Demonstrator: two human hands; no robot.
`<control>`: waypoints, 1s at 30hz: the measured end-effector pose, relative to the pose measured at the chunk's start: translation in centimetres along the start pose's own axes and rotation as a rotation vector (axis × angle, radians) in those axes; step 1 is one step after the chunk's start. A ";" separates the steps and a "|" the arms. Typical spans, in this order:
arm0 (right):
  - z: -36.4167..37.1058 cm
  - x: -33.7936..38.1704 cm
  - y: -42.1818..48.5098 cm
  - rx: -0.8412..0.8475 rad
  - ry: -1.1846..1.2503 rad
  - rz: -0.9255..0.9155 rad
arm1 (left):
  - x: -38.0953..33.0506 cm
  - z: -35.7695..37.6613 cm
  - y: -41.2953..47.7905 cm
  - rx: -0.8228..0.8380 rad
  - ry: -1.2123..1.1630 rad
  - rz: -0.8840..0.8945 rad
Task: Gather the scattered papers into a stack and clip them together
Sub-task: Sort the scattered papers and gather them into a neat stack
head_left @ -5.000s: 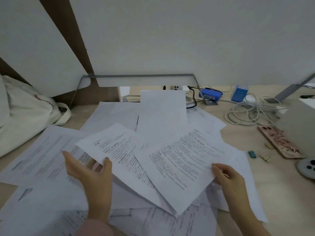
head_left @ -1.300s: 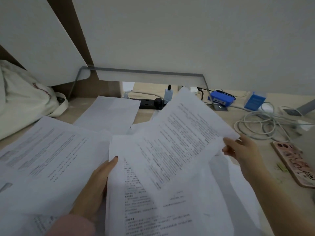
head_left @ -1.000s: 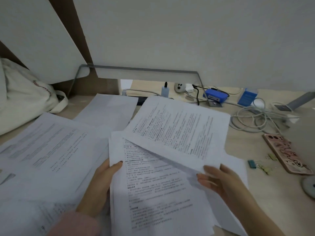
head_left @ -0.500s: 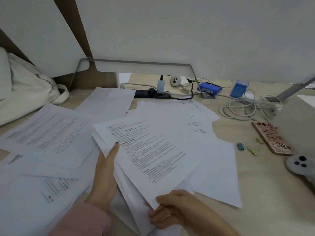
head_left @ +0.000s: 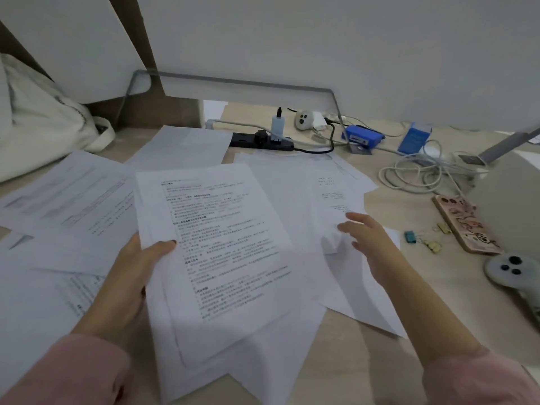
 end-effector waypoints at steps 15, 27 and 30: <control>3.5 0.9 2.1 0.051 -0.241 -0.058 | 1.9 -2.0 0.7 -0.102 0.130 -0.084; 1.4 9.9 -7.1 -0.405 -0.437 -0.770 | 2.4 -2.7 0.0 -0.156 0.035 -0.136; 3.2 11.6 -9.7 -0.395 -0.562 -0.988 | 2.4 -2.8 0.0 -0.183 0.036 -0.155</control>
Point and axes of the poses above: each hand's wrist, its own y-axis towards the middle knuckle, its own z-axis out of the palm, x = y × z, the point moved 7 cm from there along y, towards the middle knuckle, and after that the axes turned 15 degrees about x, right-handed, at the moved point
